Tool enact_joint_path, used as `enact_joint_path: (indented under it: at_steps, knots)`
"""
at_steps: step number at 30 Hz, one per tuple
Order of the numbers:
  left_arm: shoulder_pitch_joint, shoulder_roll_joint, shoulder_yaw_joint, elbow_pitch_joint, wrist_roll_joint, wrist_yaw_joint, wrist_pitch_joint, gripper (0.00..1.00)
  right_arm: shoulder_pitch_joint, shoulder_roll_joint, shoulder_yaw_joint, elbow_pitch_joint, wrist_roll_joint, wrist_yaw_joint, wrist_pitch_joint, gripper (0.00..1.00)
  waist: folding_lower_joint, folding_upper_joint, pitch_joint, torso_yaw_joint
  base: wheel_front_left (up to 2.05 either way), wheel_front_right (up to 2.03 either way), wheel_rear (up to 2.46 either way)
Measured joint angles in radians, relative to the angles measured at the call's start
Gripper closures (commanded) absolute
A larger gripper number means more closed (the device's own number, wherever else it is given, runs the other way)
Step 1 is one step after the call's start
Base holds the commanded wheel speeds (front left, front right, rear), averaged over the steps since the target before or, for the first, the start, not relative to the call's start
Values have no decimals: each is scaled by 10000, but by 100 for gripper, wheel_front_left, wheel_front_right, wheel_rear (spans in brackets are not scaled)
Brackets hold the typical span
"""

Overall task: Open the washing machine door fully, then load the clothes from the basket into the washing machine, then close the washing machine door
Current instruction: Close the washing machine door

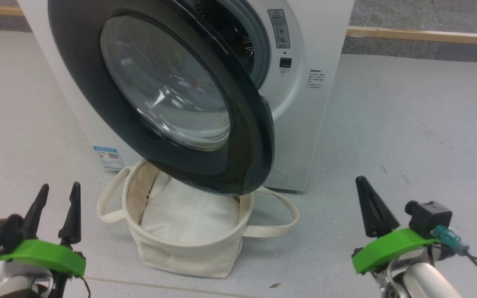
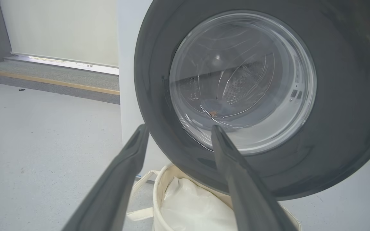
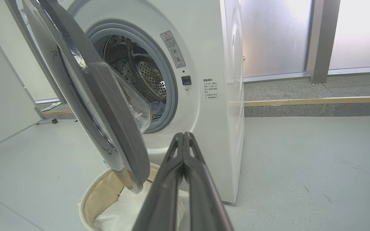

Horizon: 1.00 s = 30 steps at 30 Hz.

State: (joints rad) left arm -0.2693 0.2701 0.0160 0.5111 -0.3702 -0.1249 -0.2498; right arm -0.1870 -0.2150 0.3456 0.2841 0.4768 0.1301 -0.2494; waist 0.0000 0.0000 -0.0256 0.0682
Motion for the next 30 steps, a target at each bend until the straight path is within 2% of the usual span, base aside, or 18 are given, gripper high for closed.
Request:
enact_joint_path:
  at_steps: [4,8,17,21,25,30]
  knots:
    - [24,54,23,-61,-23,0,0,0,-24,56,495,-27,2,0,0,100,0,0,-13,189,0,0,0]
    - [24,44,-23,-77,-29,0,0,0,-348,255,1400,117,90,0,0,100,0,0,-32,500,0,0,0]
    - [26,-100,-458,-199,-75,0,0,0,-1894,499,2836,1379,754,0,0,100,0,0,-72,1603,0,0,0]
    - [37,-94,-673,-205,-113,0,0,0,-2247,502,2800,2065,918,0,0,100,0,0,-126,2158,0,0,0]
    - [56,-33,-738,-201,-144,0,0,0,-2363,491,2336,2391,970,0,0,100,0,0,-168,2638,0,0,0]
    - [127,73,-813,-196,-278,0,0,0,-2400,483,1985,2694,951,0,0,100,-1,0,-66,2957,0,0,0]
